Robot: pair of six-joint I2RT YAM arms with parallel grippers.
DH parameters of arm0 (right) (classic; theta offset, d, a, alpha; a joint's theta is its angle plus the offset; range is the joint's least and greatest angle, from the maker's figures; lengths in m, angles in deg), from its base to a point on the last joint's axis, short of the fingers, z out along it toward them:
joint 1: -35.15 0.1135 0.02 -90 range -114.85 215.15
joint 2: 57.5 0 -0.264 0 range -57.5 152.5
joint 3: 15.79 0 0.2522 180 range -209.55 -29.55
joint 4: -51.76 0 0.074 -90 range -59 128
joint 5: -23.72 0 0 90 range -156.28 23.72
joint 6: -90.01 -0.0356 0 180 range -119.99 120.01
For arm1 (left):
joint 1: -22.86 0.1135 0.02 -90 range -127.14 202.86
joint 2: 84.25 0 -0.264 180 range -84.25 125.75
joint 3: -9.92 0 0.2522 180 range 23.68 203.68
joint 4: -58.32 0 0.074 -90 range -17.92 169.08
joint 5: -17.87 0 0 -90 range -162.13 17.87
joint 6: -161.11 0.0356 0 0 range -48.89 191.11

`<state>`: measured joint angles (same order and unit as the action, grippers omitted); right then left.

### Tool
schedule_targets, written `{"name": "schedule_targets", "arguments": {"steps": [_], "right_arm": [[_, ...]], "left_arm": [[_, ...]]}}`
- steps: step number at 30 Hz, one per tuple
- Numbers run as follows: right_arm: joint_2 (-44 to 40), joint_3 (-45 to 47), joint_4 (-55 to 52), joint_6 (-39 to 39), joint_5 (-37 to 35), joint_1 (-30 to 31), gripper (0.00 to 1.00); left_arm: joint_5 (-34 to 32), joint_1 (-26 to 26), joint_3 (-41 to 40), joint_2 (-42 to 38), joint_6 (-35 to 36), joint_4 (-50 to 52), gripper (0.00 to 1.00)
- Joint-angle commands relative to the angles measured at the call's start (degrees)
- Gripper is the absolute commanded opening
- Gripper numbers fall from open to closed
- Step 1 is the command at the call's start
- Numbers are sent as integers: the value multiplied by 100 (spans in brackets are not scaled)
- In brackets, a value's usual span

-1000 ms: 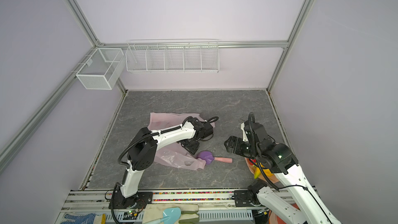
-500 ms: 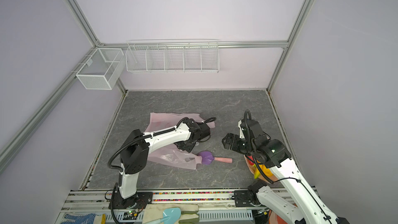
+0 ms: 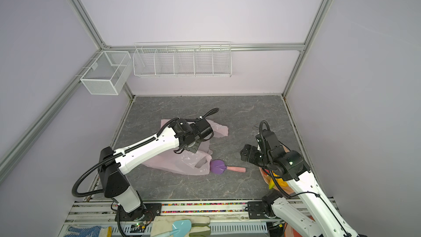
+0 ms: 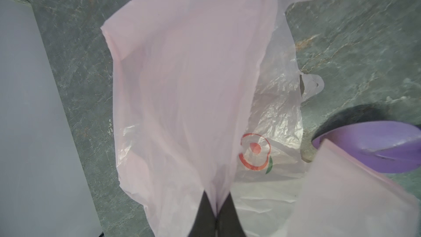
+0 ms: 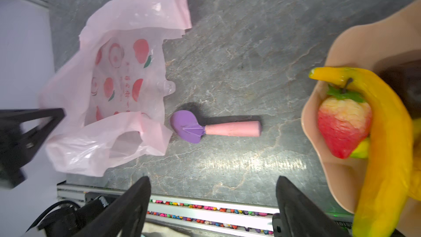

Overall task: Place the fruits into the plastic bag
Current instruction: Open the plastic bag at the center of the table.

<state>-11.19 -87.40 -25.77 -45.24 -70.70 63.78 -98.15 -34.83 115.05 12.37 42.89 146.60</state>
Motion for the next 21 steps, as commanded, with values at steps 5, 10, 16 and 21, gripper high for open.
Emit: {"name": "schedule_targets", "arguments": {"steps": [5, 10, 16, 21], "right_arm": [[-96, 215, -840, -854, -1278, -100, 90], [237, 168, -1192, -950, -1855, -327, 90], [573, 265, -1140, -561, -1858, -829, 96], [833, 445, -943, -248, -1665, -1080, 96]], "left_arm": [[-122, 125, -176, -599, -15, -396, 0], [86, 144, -247, -672, 150, -647, 0], [261, 146, -324, -703, 303, -831, 0], [334, 151, -442, -780, 318, -956, 0]]}}
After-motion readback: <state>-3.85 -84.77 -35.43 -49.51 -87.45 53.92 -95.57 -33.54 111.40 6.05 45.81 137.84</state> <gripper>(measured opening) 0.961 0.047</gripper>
